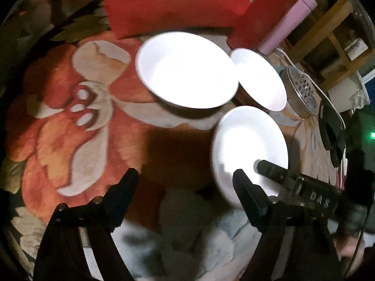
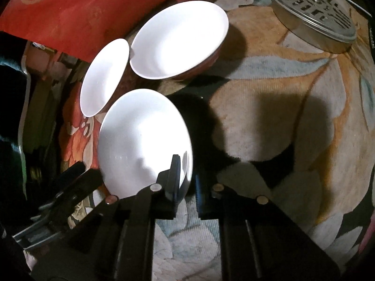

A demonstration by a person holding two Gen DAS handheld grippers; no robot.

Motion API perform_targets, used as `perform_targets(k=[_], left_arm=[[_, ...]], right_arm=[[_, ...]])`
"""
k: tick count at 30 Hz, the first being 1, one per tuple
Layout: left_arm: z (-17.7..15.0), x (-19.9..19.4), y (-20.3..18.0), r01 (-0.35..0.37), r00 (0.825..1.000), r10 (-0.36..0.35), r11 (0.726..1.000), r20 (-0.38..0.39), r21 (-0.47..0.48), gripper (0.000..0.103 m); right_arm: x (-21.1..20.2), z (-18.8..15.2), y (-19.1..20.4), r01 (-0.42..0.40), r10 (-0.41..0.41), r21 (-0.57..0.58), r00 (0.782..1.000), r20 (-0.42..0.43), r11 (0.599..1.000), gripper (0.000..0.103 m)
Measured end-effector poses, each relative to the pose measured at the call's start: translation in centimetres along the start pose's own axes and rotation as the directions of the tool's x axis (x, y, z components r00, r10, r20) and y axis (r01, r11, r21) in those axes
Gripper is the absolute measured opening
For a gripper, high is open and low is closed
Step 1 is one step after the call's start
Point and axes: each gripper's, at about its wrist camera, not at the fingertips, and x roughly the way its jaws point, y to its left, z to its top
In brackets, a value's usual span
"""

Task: Organize plates and bowls
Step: 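Grasp the rim of a white bowl with the right gripper while the left gripper grips it too, then carry the white bowl with both grippers toward the bear plate stack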

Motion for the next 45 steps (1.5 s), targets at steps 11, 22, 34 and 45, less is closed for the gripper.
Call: perform_targets(k=[11, 22, 34, 45], left_arm=[[0.4, 3.4, -3.8, -0.009, 0.999, 0.014, 0.993, -0.048, 0.120, 0.016], [-1.4, 0.5, -3.0, 0.000, 1.000, 0.002, 0.990, -0.012, 0.139, 0.016], [-2.7, -6.8, -4.8, -0.009, 0.997, -0.003, 0.985, 0.073, 0.172, 0.016], [-5.2, -10.0, -10.3, 0.009, 0.998, -0.026, 0.968, 0.063, 0.250, 0.016]], right_arm=[[0.1, -0.1, 0.8, 0.042, -0.041, -0.055, 0.999, 0.016, 0.998, 0.012], [-1.1, -1.3, 1.9, 0.057, -0.052, -0.129, 0.998, 0.038, 0.990, 0.012], [-7.2, -2.9, 3.9, 0.051, -0.035, -0.162, 0.994, 0.101, 0.985, 0.012], [-13.0, -5.9, 2.1, 0.063, -0.048, -0.118, 0.991, 0.123, 0.991, 0.012]])
